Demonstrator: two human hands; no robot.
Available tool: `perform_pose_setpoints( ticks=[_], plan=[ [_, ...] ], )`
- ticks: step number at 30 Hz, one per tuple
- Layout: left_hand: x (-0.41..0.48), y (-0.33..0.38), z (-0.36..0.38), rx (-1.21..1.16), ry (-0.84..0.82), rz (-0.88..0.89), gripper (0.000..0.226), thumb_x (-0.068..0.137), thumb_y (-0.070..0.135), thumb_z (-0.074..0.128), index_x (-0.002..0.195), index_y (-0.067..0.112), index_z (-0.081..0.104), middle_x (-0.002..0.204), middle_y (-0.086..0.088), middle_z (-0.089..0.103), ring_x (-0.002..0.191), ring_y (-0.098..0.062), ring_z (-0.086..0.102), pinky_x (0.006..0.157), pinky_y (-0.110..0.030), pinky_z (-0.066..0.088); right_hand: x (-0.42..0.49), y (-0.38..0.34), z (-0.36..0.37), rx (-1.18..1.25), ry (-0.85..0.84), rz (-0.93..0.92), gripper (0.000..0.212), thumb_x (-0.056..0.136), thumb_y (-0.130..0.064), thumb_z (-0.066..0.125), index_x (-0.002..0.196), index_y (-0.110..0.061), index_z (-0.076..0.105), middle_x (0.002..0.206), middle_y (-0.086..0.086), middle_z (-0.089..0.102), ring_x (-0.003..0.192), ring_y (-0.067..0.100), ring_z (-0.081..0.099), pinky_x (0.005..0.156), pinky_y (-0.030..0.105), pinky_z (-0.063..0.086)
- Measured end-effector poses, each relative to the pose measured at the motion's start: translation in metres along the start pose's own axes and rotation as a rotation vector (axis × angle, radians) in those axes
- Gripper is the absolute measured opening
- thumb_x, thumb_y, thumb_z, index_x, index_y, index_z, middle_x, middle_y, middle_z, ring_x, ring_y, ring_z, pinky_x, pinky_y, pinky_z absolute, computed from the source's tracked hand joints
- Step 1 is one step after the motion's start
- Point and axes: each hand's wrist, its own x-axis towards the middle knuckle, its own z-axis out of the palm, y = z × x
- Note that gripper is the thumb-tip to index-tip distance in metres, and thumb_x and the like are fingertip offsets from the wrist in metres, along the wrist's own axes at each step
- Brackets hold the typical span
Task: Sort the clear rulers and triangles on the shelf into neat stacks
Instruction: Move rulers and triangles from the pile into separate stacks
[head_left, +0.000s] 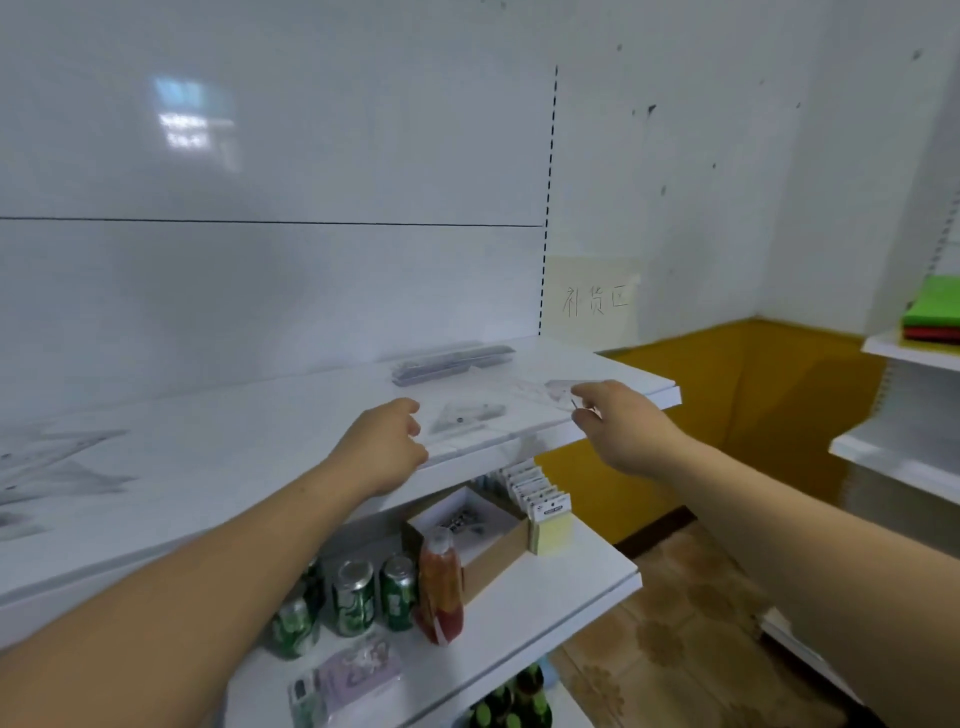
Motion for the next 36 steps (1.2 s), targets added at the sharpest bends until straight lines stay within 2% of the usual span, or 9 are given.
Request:
perform_pose_setpoints(
  ticks=[6,10,14,18,21,23,27,31,36],
  plan=[
    [0.033,0.001,0.012,-0.087,0.066,-0.018,0.056,0.082,0.028,0.069,0.132,0.017,0.046,0.118,0.0,0.062,0.098,-0.015,0.056,0.081,-0.024,0.04,0.057,0.02,0.024,0.026,-0.022,-0.041,0.044,0.101,-0.03,0.039,0.142,-0.018,0.039,0.141,0.004,0.045,0.126,0.023,0.045,0.103,0.033,0.037],
    [0.057,-0.002,0.014,-0.05,0.082,-0.003,0.051,0.082,0.034,0.069,0.128,0.023,0.049,0.115,0.004,0.064,0.097,-0.014,0.057,0.081,-0.024,0.041,0.115,0.018,0.038,0.001,-0.044,-0.093,0.043,0.101,-0.031,0.038,0.142,-0.018,0.04,0.14,0.006,0.046,0.125,0.025,0.045,0.103,0.035,0.036],
    [0.071,-0.002,0.019,0.056,0.045,-0.022,0.037,0.081,0.038,0.067,0.112,0.031,0.049,0.113,0.007,0.064,0.097,-0.014,0.058,0.081,-0.027,0.045,0.165,0.02,0.05,-0.001,-0.075,-0.166,0.043,0.1,-0.03,0.038,0.141,-0.017,0.042,0.138,0.008,0.046,0.125,0.026,0.045,0.103,0.034,0.034],
    [0.074,0.003,0.025,0.101,0.06,-0.079,0.031,0.081,0.04,0.066,0.108,0.029,0.055,0.11,0.01,0.064,0.094,-0.011,0.058,0.079,-0.026,0.044,0.202,0.024,0.064,0.024,-0.082,-0.267,0.029,0.099,-0.027,0.041,0.118,-0.012,0.057,0.115,0.012,0.056,0.106,0.031,0.053,0.081,0.032,0.039],
    [0.075,0.01,0.03,0.131,0.079,-0.111,0.031,0.082,0.04,0.065,0.111,0.03,0.056,0.115,0.01,0.063,0.1,-0.01,0.058,0.088,-0.026,0.046,0.228,0.024,0.071,0.059,-0.094,-0.337,0.025,0.098,-0.026,0.041,0.106,-0.009,0.058,0.105,0.013,0.056,0.099,0.032,0.054,0.076,0.032,0.039],
    [0.076,0.015,0.034,0.145,0.092,-0.138,0.031,0.084,0.04,0.063,0.113,0.031,0.058,0.117,0.01,0.062,0.104,-0.01,0.057,0.091,-0.027,0.046,0.244,0.025,0.076,0.08,-0.108,-0.375,0.028,0.098,-0.027,0.042,0.115,-0.011,0.058,0.112,0.012,0.055,0.105,0.031,0.053,0.08,0.031,0.039],
    [0.074,0.021,0.044,0.161,0.115,-0.205,0.032,0.085,0.043,0.06,0.115,0.031,0.06,0.116,0.006,0.061,0.103,-0.011,0.056,0.089,-0.026,0.045,0.27,0.024,0.086,0.041,-0.167,-0.426,0.042,0.099,-0.03,0.04,0.138,-0.016,0.045,0.134,0.012,0.048,0.122,0.03,0.047,0.1,0.035,0.038],
    [0.071,0.024,0.05,0.152,0.155,-0.202,0.032,0.087,0.036,0.061,0.118,0.026,0.063,0.118,0.007,0.061,0.104,-0.007,0.053,0.088,-0.02,0.039,0.287,0.021,0.095,-0.022,-0.218,-0.519,0.042,0.1,-0.03,0.037,0.139,-0.018,0.043,0.137,0.014,0.044,0.123,0.032,0.045,0.103,0.038,0.037],
    [0.069,0.026,0.054,0.127,0.222,-0.243,0.027,0.088,0.036,0.062,0.114,0.029,0.064,0.107,0.012,0.061,0.084,0.002,0.05,0.071,-0.007,0.035,0.303,0.02,0.106,-0.071,-0.28,-0.574,0.038,0.1,-0.03,0.034,0.133,-0.018,0.047,0.133,0.013,0.046,0.118,0.032,0.047,0.1,0.04,0.039]
  ],
)
